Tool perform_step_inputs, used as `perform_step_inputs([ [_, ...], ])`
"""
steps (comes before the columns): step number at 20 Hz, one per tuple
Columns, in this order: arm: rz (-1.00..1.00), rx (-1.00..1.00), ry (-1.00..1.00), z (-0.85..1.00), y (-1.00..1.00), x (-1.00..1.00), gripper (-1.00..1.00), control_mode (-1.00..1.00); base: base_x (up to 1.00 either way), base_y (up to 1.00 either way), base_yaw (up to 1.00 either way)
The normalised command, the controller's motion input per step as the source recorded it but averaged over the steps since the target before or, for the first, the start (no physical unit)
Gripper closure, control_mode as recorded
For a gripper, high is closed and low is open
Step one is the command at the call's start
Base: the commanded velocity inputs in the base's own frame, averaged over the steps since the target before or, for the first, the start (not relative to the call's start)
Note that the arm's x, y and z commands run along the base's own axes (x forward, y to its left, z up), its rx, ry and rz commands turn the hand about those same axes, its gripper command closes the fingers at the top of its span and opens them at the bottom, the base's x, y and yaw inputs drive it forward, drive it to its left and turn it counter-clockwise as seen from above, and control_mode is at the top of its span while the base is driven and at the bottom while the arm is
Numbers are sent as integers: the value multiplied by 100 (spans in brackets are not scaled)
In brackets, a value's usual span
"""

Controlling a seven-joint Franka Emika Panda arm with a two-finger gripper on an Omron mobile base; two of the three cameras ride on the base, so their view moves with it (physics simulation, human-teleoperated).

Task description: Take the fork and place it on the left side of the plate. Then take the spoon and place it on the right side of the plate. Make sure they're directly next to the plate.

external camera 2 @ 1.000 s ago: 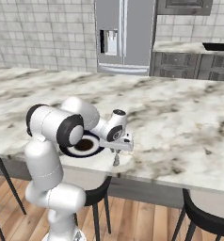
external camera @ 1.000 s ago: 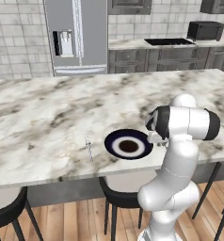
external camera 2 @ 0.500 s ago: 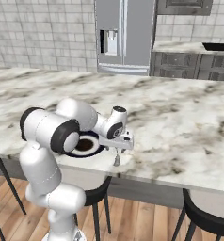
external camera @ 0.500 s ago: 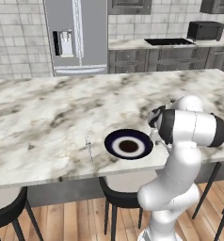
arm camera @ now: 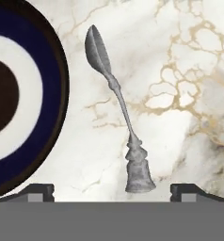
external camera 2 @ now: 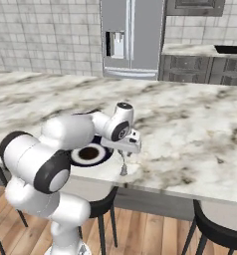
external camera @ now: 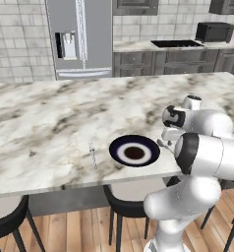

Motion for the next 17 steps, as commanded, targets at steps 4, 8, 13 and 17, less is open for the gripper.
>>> perform_step_inputs([
  [4,-12,0,0,52,0,-68,-100,-100,0,0,0],
  [8,-14,0,-1,45,0,-74,-100,-100,0,0,0],
  [13,-18,0,-3,38,0,-68,-100,-100,0,0,0],
  [17,-10,0,-20,36,1,-51,-100,-100,0,0,0],
])
